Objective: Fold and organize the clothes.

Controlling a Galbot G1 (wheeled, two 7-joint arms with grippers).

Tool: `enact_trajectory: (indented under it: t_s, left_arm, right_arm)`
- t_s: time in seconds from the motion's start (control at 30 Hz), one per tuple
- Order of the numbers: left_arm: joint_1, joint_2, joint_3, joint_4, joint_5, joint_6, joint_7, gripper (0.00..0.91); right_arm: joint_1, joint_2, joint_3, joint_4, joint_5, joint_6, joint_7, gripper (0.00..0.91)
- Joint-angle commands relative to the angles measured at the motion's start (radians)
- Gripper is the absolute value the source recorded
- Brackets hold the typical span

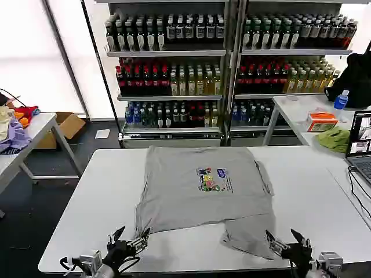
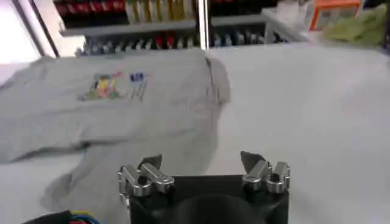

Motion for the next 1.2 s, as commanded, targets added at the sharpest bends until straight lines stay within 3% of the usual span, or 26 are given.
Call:
enact_trajectory:
  t_s: [0.03,0.2,0.3,0.33,0.43,0.47,0.5,0.53,0.57,0.63,0.67,0.97,1.2]
  left_arm:
    - [-0.029,0.045,0.068,0.029,-0.081,0.071,-0.094,0.907]
    - [-0.084,-0.006,0.051,0.053,-0.07,0.071,-0.089,0.907]
    - [-0.111,-0.014,0.047,0.067,-0.067,0.071,-0.089,0.907]
    - [-0.116,-0.017,0.044,0.07,-0.067,0.07,-0.086,0.907]
    - [-0.125,-0.03,0.036,0.081,-0.067,0.07,-0.081,0.907]
    - [-0.125,-0.031,0.035,0.082,-0.067,0.07,-0.08,0.907]
    - [-0.125,-0.034,0.036,0.084,-0.064,0.07,-0.08,0.796]
    - [-0.124,-0.035,0.038,0.088,-0.062,0.069,-0.08,0.645]
    - [-0.123,-0.036,0.038,0.09,-0.06,0.07,-0.077,0.403]
    - [-0.121,-0.042,0.04,0.103,-0.039,0.069,-0.069,0.101]
    - [-0.118,-0.045,0.04,0.107,-0.027,0.068,-0.063,0.05]
    - [-0.062,-0.069,0.086,0.099,0.043,0.054,-0.044,0.03]
    - [-0.061,-0.094,0.12,0.104,0.089,0.048,-0.037,0.03]
  right_arm:
    - [-0.029,-0.003,-0.04,0.023,0.055,-0.043,0.082,0.907]
    - [0.016,0.013,-0.092,0.023,0.026,-0.053,0.088,0.907]
    - [0.027,0.021,-0.114,0.022,0.013,-0.053,0.091,0.665]
    - [0.03,0.025,-0.124,0.023,0.004,-0.053,0.09,0.665]
    - [0.041,0.032,-0.138,0.016,-0.004,-0.053,0.09,0.05]
    - [0.045,0.035,-0.142,0.012,-0.006,-0.053,0.092,0.05]
    - [0.046,0.037,-0.144,0.01,-0.006,-0.053,0.091,0.0]
    - [0.043,0.038,-0.144,0.01,-0.005,-0.053,0.089,0.0]
    - [0.039,0.04,-0.142,0.008,-0.005,-0.053,0.087,0.0]
    - [0.03,0.041,-0.139,0.008,-0.002,-0.053,0.079,0.0]
    - [0.024,0.044,-0.137,0.008,-0.002,-0.052,0.076,0.0]
    - [0.016,0.048,-0.133,0.015,-0.001,-0.046,0.072,0.0]
    - [-0.016,0.042,-0.103,0.027,0.008,0.003,0.022,0.0]
